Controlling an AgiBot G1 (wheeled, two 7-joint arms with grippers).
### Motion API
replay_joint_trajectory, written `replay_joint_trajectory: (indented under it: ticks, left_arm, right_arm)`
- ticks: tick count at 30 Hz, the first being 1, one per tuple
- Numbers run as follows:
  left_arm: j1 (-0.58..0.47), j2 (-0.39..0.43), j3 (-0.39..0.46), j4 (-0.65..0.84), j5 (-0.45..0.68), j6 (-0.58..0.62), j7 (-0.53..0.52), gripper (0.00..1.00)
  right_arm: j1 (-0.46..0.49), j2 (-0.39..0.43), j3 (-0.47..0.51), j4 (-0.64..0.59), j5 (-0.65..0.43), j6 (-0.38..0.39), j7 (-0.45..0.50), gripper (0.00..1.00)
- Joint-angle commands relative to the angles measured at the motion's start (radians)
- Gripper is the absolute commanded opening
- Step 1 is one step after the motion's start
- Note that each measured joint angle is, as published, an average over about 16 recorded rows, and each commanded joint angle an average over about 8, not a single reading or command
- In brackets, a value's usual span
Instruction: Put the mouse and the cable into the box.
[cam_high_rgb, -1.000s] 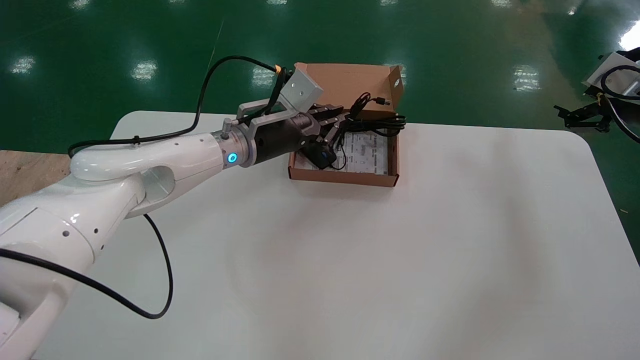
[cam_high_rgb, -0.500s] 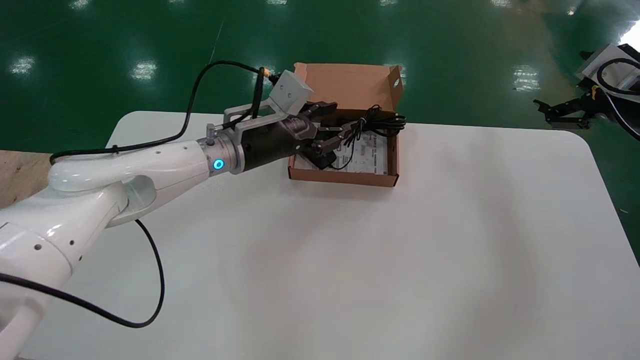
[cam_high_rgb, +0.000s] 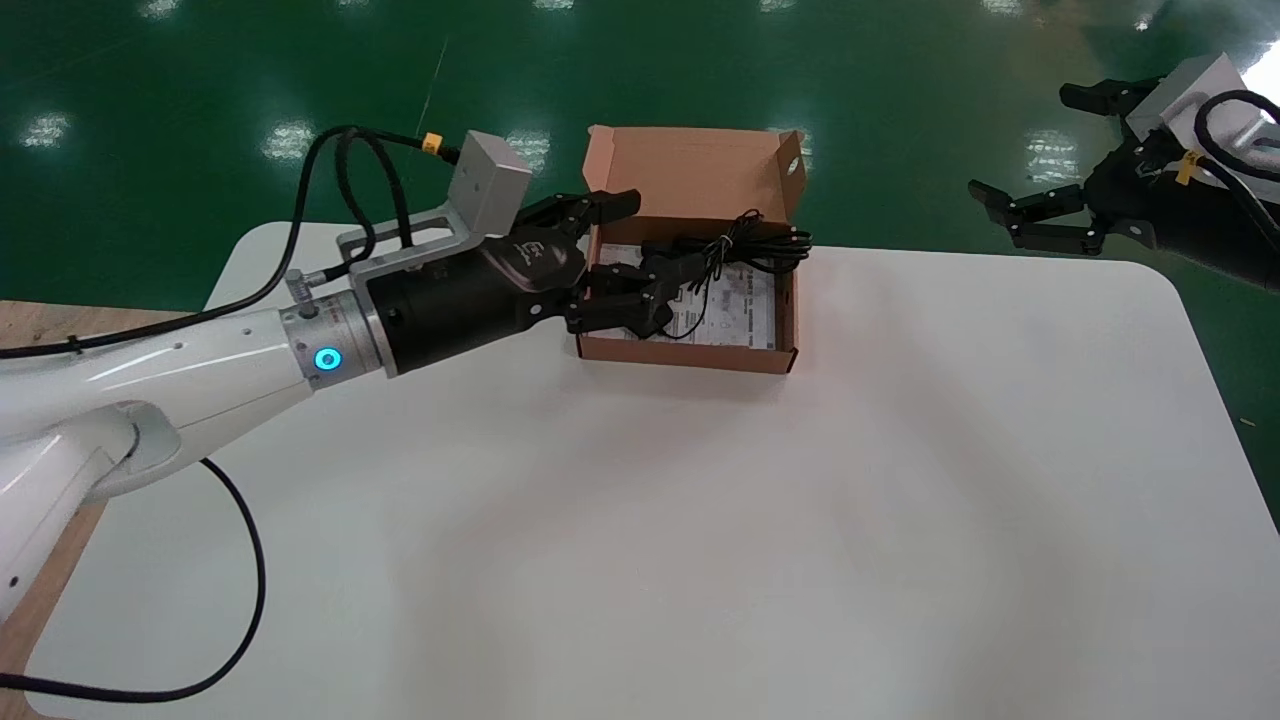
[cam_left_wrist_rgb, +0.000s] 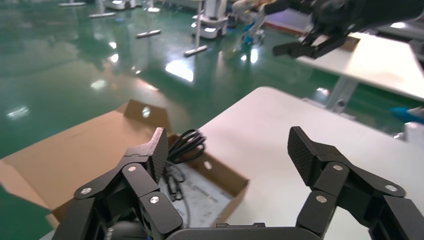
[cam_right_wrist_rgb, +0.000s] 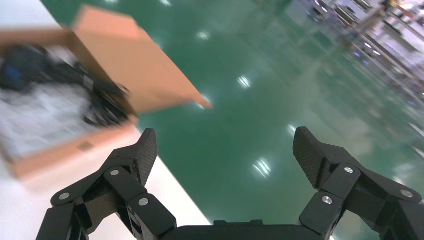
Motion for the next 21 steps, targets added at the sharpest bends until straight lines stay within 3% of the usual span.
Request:
replay_joint_trajectory:
  ticks: [1,21]
  left_arm:
    - [0.017,-0.025,-0.025,-0.033,0.002,0.027,-0.017,1.00]
    - [0.184,-0.275,-0.274,-0.356,0.025,0.299,-0.190,1.00]
  right_arm:
    - [-0.024,0.011,0.009,0.043,0.017,-0.026,0.036,1.00]
    - [-0.260,0.116,0.103,0.474,0.189,-0.289,0.392,1.00]
